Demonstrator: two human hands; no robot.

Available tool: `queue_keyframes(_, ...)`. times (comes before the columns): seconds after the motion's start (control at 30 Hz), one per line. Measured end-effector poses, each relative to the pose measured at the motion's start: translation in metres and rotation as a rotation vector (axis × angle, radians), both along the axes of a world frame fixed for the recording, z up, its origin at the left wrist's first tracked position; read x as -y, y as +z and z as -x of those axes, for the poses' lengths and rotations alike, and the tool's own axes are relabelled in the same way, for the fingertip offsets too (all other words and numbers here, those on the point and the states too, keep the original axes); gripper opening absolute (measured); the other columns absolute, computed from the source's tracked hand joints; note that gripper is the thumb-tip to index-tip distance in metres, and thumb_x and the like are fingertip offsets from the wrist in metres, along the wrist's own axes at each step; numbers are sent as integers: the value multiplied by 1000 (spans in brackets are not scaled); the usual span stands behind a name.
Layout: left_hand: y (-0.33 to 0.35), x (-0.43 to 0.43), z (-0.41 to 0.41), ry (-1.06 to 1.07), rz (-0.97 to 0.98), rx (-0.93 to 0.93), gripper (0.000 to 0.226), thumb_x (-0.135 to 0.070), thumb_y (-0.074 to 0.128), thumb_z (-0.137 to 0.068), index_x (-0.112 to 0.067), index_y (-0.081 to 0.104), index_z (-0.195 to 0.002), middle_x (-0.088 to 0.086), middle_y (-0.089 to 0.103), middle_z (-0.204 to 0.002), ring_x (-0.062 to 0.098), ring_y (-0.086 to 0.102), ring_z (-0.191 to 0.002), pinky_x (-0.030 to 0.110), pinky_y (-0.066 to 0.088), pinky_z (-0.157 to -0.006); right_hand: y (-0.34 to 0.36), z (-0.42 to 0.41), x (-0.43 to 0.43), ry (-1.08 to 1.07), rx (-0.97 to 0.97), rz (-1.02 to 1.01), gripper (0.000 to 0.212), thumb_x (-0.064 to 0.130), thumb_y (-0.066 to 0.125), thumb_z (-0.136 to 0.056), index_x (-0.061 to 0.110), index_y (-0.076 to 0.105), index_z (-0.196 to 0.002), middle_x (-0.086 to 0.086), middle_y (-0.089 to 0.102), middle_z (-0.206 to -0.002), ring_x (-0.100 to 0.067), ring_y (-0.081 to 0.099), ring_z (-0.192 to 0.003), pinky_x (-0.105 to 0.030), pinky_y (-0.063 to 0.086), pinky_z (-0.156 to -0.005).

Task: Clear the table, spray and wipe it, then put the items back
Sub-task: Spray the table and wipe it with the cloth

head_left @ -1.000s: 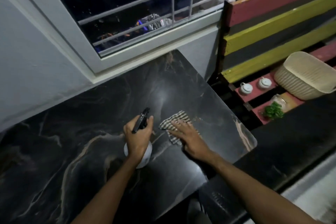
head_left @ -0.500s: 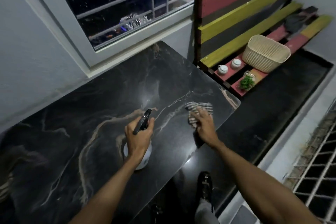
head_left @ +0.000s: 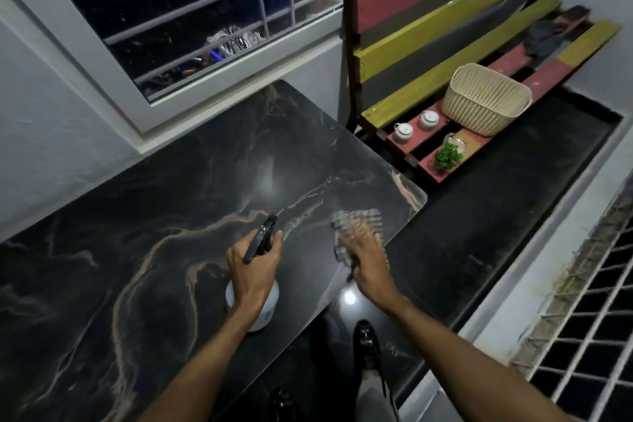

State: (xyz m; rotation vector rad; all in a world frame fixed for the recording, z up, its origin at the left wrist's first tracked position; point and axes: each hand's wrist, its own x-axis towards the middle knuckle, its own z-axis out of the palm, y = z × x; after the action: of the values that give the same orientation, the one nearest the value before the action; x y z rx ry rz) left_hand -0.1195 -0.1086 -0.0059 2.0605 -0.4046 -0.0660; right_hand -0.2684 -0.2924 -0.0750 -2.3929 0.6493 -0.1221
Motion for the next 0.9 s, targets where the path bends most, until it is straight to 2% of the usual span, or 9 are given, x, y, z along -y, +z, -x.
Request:
queue_keyframes(0.07, -4, 21, 4, 4, -21, -2, 42, -9, 77, -87, -8, 50, -54, 8, 49, -48, 24, 46, -45, 31, 37, -48, -8, 17, 31, 123, 32, 31, 75, -4, 53, -81, 29, 43, -148, 1, 20, -165, -21, 9, -156, -52, 10, -126)
queue_keyframes(0.13, -6, 37, 6, 10, -26, -12, 43, -10, 77, -87, -12, 50, -54, 3, 49, -48, 17, 44, -44, 23, 35, -46, -10, 9, 83, -25, 24, 27, 71, 0, 53, -80, 26, 47, -146, -3, 24, -164, -23, 13, -155, -53, 13, -125)
queue_keyframes(0.23, -6, 74, 9, 22, -6, -35, 40, -12, 75, -88, -18, 52, -56, -1, 54, -55, 15, 50, -50, 14, 36, -49, -1, -11, 135, -234, -51, -47, 73, -5, 51, -79, 21, 47, -147, -6, 20, -165, -26, 8, -156, -52, 7, -126)
queue_keyframes(0.33, -6, 108, 6, 36, 5, -67, 41, -17, 75, -88, -21, 51, -55, -3, 50, -50, 10, 47, -48, 22, 39, -51, -11, -3, 141, -124, 2, -39, 81, -13, 52, -75, 22, 46, -148, -2, 18, -165, -24, 5, -156, -51, 4, -127)
queue_keyframes(0.5, -10, 146, -8, 57, 16, -46, 50, -11, 75, -88, -35, 45, -55, -11, 50, -52, 5, 47, -48, 10, 35, -50, -15, -48, 189, -61, 6, -81, 74, -10, 52, -79, 21, 49, -146, -3, 20, -165, -24, 5, -156, -48, 1, -127)
queue_keyframes(0.6, -8, 156, -18, 84, 9, -64, 43, -9, 74, -89, -25, 51, -56, -5, 52, -53, 6, 47, -48, 14, 37, -50, -11, -86, 202, 49, -3, -94, 68, -5, 52, -86, 22, 45, -148, -4, 15, -166, -26, 3, -156, -46, 2, -127)
queue_keyframes(0.7, -9, 158, -31, 138, 21, -42, 38, -9, 75, -88, -10, 53, -57, 3, 50, -52, 9, 45, -48, 21, 38, -49, -19, -80, 205, 89, 2, -55, 74, -6, 50, -83, 25, 42, -150, 2, 15, -166, -22, 0, -156, -48, 2, -127)
queue_keyframes(0.8, -5, 158, -41, 179, 24, 5, 40, -6, 75, -88, -9, 51, -57, 0, 48, -50, 11, 44, -46, 30, 39, -47, -23, -96, 215, 119, 21, -39, 79, 0, 45, -74, 24, 43, -149, 1, 17, -166, -22, 4, -156, -49, 7, -127)
queue_keyframes(0.9, -9, 160, -54, 203, 14, 1, 38, -7, 74, -89, -8, 53, -58, 1, 49, -50, 15, 47, -46, 36, 41, -48, -12, -163, 223, 207, 2, -10, 67, 0, 53, -85, 19, 43, -149, -6, 15, -166, -26, 10, -155, -44, 9, -127)
